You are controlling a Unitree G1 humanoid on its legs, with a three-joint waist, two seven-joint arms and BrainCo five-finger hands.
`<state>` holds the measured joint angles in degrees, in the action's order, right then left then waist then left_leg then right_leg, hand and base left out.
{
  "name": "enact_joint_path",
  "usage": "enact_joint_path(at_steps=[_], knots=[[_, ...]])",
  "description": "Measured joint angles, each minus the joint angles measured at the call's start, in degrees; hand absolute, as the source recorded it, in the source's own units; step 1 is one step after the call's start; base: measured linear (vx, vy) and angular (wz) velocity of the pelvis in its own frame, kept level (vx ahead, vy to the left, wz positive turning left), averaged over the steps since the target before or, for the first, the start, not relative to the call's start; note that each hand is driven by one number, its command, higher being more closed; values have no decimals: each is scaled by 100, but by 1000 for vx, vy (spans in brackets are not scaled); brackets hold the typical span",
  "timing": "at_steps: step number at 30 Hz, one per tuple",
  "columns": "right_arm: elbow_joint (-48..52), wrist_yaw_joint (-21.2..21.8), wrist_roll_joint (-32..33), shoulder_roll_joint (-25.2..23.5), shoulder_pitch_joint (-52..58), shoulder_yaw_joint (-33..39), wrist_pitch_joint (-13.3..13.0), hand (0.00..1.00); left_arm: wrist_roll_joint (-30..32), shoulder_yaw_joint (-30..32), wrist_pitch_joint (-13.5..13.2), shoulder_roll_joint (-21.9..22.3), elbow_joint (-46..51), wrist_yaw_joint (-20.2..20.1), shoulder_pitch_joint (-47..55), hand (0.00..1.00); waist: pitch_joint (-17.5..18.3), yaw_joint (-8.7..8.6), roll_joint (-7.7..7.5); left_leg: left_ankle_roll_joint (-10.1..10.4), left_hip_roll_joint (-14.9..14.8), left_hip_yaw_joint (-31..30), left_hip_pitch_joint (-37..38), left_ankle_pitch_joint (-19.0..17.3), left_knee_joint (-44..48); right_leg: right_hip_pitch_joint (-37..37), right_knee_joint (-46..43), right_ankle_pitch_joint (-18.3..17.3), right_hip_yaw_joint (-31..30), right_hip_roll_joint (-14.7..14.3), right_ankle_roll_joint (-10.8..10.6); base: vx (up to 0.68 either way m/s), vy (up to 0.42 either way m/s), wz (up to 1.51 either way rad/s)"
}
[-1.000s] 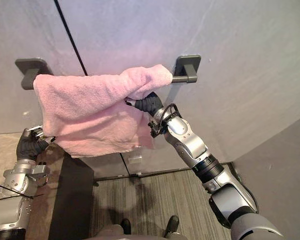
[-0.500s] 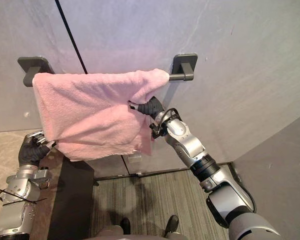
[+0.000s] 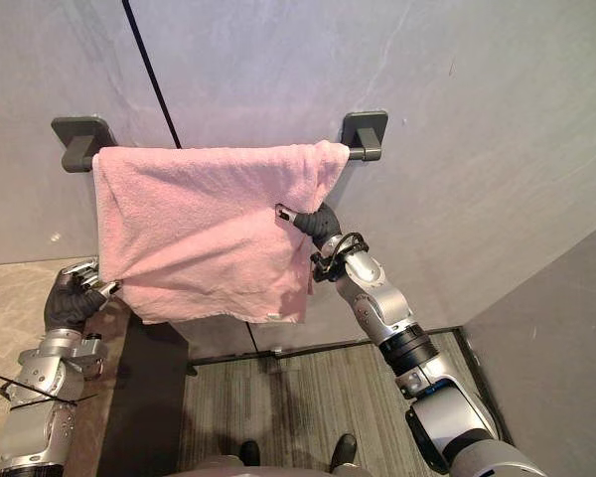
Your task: Organize washtable
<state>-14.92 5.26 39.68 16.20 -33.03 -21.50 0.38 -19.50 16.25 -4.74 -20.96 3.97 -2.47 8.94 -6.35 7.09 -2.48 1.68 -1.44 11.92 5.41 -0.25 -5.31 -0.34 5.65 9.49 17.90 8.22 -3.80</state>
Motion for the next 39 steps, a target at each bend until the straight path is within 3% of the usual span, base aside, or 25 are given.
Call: enact_joint_path(at_steps=[3,4,7,8,31,35,39], knots=[[2,32,57,0,0,4,5,100,0,-6,3,0,-3,-2,0,100,1,3,-1,-12,-3,11,34,10,14,-1,0,1,-14,-3,0,18,-11,-2],[0,70,65,1,0,4,3,0,0,-16,5,0,-8,-2,5,100,1,4,-1,-10,-2,11,30,6,24,-3,1,1,-29,-3,0,10,-13,-4],[-60,77,72,11,-2,27,2,0,0,-24,8,0,-20,0,5,100,1,4,0,-8,-2,5,21,-13,30,-17,1,1,-50,-3,0,-1,-13,-4],[-69,77,71,27,-2,27,6,0,-1,-29,9,-1,-30,0,4,0,1,3,0,-10,-4,5,20,-20,37,-17,1,1,-55,-5,0,0,0,0],[-224,189,285,546,370,125,19,0,-12,171,115,-6,-198,-110,257,0,-12,0,21,24,-72,378,181,-130,47,-68,0,4,-370,-117,3,-12,-17,-9],[-203,242,235,572,981,803,50,0,-12,437,115,-6,-200,-109,228,0,-25,2,59,-7,-67,374,194,-265,226,26,2,3,-362,-92,2,0,0,0],[21,124,-116,708,1591,2248,108,0,-3,1307,112,-41,-220,45,-7,0,-20,-5,104,-15,-44,306,179,-274,250,61,2,2,-259,-51,1,-15,-7,10]])
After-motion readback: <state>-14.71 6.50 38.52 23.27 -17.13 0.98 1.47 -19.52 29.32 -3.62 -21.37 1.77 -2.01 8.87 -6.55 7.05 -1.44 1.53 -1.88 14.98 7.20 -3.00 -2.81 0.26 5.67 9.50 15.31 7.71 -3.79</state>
